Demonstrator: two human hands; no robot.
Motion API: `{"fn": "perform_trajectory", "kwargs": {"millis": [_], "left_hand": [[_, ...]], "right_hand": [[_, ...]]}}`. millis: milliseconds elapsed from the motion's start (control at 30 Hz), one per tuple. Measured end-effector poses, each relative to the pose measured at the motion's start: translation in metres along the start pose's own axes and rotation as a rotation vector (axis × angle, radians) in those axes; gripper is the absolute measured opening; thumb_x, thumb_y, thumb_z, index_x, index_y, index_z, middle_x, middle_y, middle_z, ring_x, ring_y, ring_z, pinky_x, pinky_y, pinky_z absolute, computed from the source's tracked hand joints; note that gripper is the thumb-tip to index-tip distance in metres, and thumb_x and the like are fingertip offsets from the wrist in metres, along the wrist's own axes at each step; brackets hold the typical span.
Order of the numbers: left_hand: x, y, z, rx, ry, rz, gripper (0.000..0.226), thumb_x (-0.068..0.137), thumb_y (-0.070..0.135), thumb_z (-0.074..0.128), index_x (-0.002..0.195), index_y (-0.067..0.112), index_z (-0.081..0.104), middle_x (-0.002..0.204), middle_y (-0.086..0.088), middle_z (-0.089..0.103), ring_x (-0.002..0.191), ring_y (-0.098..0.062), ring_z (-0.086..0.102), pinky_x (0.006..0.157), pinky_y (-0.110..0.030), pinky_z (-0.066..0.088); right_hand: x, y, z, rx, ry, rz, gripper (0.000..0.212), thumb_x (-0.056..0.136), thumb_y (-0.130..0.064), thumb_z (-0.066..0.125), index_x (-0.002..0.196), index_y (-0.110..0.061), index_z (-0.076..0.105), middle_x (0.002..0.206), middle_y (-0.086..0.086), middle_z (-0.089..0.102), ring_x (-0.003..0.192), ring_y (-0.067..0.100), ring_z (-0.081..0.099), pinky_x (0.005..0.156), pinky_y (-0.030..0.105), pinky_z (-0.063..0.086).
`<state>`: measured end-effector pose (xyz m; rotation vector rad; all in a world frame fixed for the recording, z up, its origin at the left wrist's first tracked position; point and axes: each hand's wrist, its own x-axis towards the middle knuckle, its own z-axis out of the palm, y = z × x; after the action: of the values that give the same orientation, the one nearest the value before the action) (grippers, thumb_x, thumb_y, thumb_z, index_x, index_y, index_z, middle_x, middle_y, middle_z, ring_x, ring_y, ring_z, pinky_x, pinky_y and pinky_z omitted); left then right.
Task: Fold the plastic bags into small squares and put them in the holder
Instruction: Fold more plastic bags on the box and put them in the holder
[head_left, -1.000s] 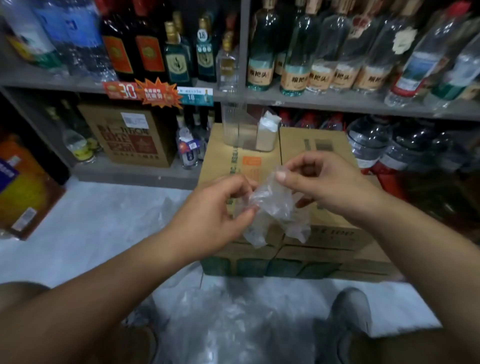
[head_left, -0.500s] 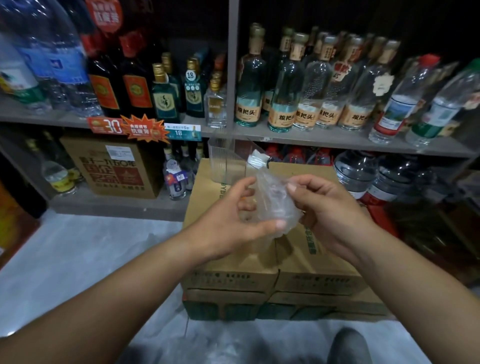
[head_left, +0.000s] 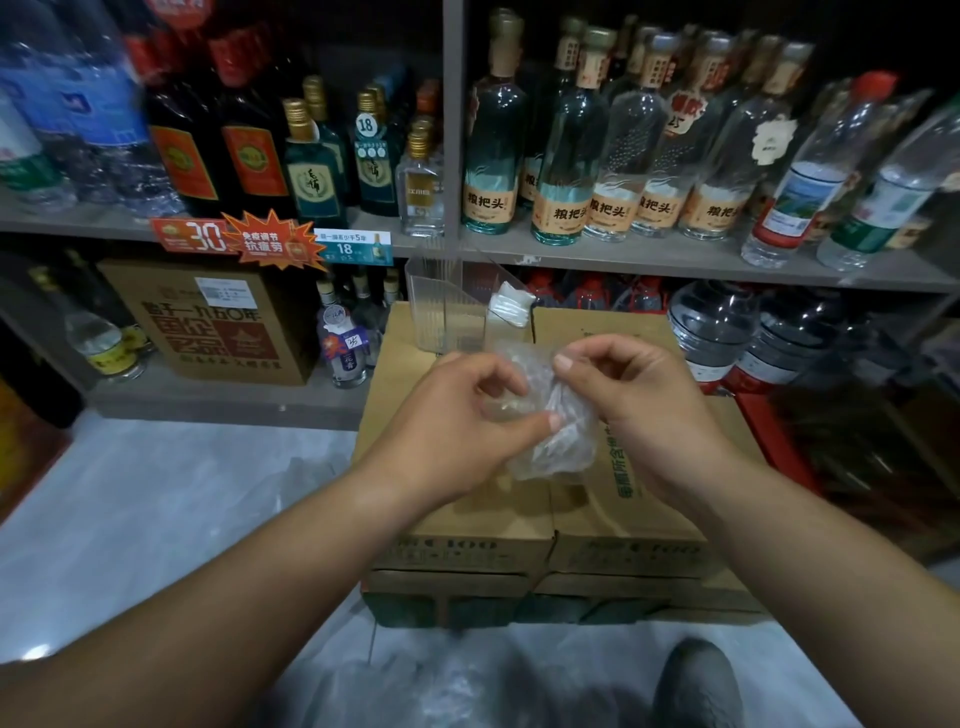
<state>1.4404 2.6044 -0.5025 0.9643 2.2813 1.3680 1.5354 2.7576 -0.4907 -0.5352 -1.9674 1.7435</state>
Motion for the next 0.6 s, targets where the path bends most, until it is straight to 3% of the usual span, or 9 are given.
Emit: {"fn": "perform_trajectory", "kwargs": {"millis": [67,167,300,500,600], "left_hand": [[-0.001,-0.003,0.002,0.0,-0.024,-0.007,0.02,0.074,0.043,0.085,0.081,0.033,0.069,0.085,0.011,0.06,0.066,0.004,0.051,0.061,-0.014,0.039],[0.0,-0.006,0.002,0.02,-0.041,-0.025,0.017,0.079,0.031,0.085,0.069,0.03,0.072,0.074,0.013,0.061,0.06,0.003,0.051,0.057,-0.014,0.039],[-0.001,-0.006,-0.001,-0.083,-0.037,-0.023,0.019,0.083,0.019,0.082,0.07,0.02,0.068,0.06,0.015,0.058,0.054,0.002,0.048,0.055,-0.015,0.041],[0.003,0.0,-0.014,-0.372,0.011,-0.069,0.018,0.089,0.012,0.075,0.077,0.011,0.061,0.068,-0.007,0.06,0.063,-0.018,0.052,0.063,-0.028,0.046],[0.005,0.001,-0.019,-0.508,-0.019,-0.156,0.017,0.092,0.006,0.07,0.079,0.009,0.059,0.058,-0.001,0.061,0.053,-0.011,0.058,0.056,-0.021,0.049]], "right_hand": [[0.003,0.0,0.001,0.024,0.016,0.015,0.005,0.09,-0.013,0.072,0.087,-0.016,0.075,0.08,-0.002,0.072,0.078,0.012,0.065,0.075,0.028,0.057],[0.006,-0.001,0.0,0.093,0.036,0.058,0.008,0.093,-0.014,0.068,0.091,-0.008,0.074,0.086,0.009,0.072,0.08,0.021,0.067,0.079,0.039,0.056],[0.008,-0.003,-0.003,0.126,0.051,0.101,0.011,0.096,-0.013,0.064,0.09,-0.011,0.073,0.085,0.006,0.072,0.076,0.018,0.068,0.071,0.033,0.057],[0.008,-0.001,-0.007,-0.067,0.068,-0.053,0.014,0.1,-0.017,0.061,0.094,-0.011,0.073,0.084,-0.004,0.072,0.078,0.01,0.068,0.068,0.023,0.056],[0.009,-0.003,-0.007,-0.143,0.067,-0.13,0.014,0.099,-0.016,0.063,0.096,-0.008,0.074,0.083,-0.003,0.071,0.074,0.003,0.064,0.065,0.015,0.051]]}}
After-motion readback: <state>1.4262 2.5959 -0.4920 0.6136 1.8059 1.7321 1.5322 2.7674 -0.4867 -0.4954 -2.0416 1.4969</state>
